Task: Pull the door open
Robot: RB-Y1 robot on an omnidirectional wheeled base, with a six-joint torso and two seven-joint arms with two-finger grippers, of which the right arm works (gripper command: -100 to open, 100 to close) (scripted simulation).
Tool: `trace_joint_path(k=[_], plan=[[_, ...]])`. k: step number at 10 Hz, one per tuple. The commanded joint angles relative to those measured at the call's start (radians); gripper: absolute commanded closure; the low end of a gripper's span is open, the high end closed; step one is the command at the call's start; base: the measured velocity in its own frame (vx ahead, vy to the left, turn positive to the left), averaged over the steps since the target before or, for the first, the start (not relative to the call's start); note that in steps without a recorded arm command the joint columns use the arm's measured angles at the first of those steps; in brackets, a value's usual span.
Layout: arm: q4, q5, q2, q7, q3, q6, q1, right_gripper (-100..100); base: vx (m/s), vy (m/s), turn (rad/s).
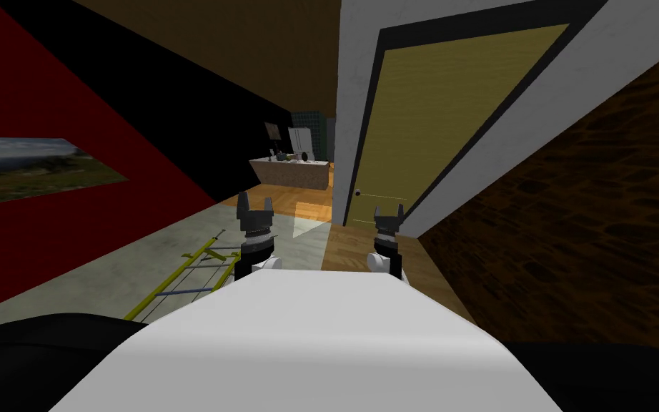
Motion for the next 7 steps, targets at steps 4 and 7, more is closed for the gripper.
trace_joint_path(k=[4,7], plan=[[0.127,-0.067,-0.019,-0.092,0.013,-0.032,-0.039,-100,0.093,-0.041,0.085],[0.212,-0.113,-0.032,-0.155,0.021,-0.051,-0.066,-100,0.093,-0.040,0.097]])
